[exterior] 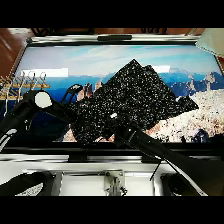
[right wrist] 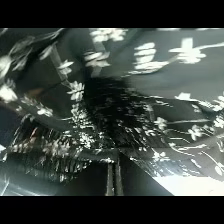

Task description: Fold the shirts.

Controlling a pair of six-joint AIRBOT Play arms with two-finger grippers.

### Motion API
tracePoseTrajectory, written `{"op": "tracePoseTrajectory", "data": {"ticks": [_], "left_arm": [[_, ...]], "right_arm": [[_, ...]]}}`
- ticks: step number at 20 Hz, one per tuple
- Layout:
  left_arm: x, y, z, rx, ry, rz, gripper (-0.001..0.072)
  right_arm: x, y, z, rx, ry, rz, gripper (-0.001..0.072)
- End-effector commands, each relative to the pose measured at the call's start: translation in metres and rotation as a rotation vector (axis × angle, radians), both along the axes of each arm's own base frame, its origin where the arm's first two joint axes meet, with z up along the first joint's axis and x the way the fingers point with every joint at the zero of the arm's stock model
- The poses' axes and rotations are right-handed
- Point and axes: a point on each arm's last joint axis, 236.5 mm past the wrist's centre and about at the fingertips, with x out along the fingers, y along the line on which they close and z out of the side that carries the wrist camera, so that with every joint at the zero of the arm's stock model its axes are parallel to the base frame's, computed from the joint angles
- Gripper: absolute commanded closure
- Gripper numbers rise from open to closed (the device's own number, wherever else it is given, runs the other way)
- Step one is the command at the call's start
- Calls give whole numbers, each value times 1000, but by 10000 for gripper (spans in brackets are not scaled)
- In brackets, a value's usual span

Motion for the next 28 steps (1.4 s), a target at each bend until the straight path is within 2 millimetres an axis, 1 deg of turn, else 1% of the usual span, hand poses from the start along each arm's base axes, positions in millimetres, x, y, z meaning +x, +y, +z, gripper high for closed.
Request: {"op": "tracePoseTrajectory", "data": {"ticks": [1,2,3,4,5,6,7,8,9,10,11,12,13,14,15,16,17,18,19,21,22,24,26,27,28], "left_arm": [[0,0,0,1,0,0,655],[0,0,0,1,0,0,656],[0,0,0,2,1,-1,655],[-1,1,0,2,4,-2,656],[-4,0,1,-3,15,-5,655],[-9,-3,6,-18,32,-12,655],[-15,-8,13,-44,47,-19,656],[-18,-16,27,-85,44,-25,656],[-18,-25,44,-132,24,-28,656],[-17,-35,67,-193,-9,-30,656],[-17,-43,92,-250,-48,-34,656],[-16,-51,121,-310,-98,-41,656],[-16,-56,147,-359,-143,-50,655],[-15,-59,170,-391,-192,-58,656],[-14,-59,186,-405,-231,-62,656],[-10,-57,194,-405,-255,-60,655],[-5,-54,193,-394,-265,-49,655],[3,-48,184,-364,-256,-24,656],[12,-41,172,-324,-229,25,656],[32,-25,133,-218,-154,97,655],[38,-20,114,-174,-114,105,655],[48,-18,75,-124,-12,122,655],[55,-21,38,-90,71,128,654],[56,-21,22,-74,111,129,650],[57,-23,10,-68,144,132,577]], "right_arm": [[11,-26,16,-130,-35,-27,647],[24,-35,34,-176,-89,14,647],[40,-42,61,-213,-161,66,648],[53,-43,89,-210,-220,107,648],[62,-39,120,-153,-267,134,648],[65,-32,150,-67,-298,140,649],[65,-25,181,42,-316,143,649],[61,-22,210,144,-325,138,649],[56,-23,232,225,-322,118,649],[51,-27,248,287,-310,88,649],[43,-32,259,336,-280,54,649],[35,-37,264,369,-238,31,649],[24,-36,265,414,-182,11,649],[15,-30,265,464,-124,1,648],[8,-21,264,510,-71,-2,648],[6,-15,263,534,-42,-3,648],[7,-12,258,533,-23,-6,647],[9,-10,250,522,2,-14,647],[12,-7,240,509,31,-24,647],[23,-6,214,460,92,-66,647],[31,-8,197,417,111,-80,647],[50,-10,165,350,134,-123,647],[64,-2,139,341,162,-169,647],[69,4,129,350,176,-182,647],[73,10,122,364,183,-193,647]]}}
